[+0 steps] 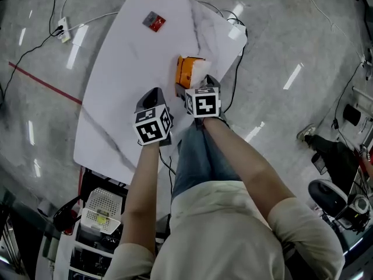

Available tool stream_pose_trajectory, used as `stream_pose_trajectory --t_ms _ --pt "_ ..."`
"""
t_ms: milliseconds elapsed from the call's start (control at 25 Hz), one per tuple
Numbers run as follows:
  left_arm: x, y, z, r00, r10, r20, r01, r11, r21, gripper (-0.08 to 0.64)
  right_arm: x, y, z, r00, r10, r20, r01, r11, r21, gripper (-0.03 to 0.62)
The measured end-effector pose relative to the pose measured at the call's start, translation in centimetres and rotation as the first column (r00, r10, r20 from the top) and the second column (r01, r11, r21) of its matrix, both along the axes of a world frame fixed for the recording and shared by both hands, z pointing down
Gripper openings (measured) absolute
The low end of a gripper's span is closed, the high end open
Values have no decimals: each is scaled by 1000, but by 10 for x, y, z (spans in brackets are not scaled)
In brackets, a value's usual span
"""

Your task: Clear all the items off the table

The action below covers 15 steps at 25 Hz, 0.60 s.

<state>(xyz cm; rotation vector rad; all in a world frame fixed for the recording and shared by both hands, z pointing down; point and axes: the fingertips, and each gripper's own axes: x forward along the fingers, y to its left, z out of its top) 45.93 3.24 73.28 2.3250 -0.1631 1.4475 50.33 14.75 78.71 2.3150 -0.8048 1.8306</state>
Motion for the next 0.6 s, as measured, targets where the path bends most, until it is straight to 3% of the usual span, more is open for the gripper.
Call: stream_pose_trajectory --t_ms 600 --pt "-18 -3 26 999 -11 41 11 1000 -6 9 5 -15 48 995 81 64 -80 997 -17 515"
